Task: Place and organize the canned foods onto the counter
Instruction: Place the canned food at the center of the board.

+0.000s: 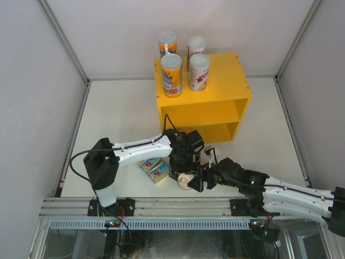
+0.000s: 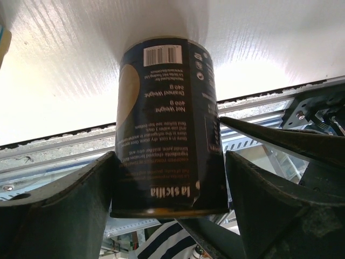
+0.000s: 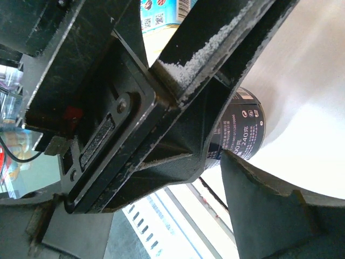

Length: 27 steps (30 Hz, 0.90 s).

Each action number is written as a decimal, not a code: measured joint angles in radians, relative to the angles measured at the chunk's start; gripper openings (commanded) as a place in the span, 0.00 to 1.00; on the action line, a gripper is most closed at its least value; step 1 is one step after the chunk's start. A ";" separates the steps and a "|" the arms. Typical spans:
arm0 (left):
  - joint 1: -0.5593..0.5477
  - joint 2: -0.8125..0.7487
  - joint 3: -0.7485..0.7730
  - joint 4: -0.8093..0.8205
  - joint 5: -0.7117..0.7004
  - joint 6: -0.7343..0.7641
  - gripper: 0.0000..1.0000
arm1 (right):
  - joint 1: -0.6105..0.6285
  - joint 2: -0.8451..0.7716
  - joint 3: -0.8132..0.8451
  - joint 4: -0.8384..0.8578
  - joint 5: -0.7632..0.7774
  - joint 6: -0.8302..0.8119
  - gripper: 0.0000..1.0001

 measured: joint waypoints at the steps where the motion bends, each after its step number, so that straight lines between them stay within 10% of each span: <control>1: 0.000 0.000 0.000 0.002 -0.001 0.000 0.86 | -0.001 0.000 -0.001 0.000 -0.002 0.000 0.71; 27: 0.000 -0.019 0.000 0.063 -0.021 -0.034 1.00 | -0.015 -0.080 -0.008 -0.080 0.027 -0.002 0.75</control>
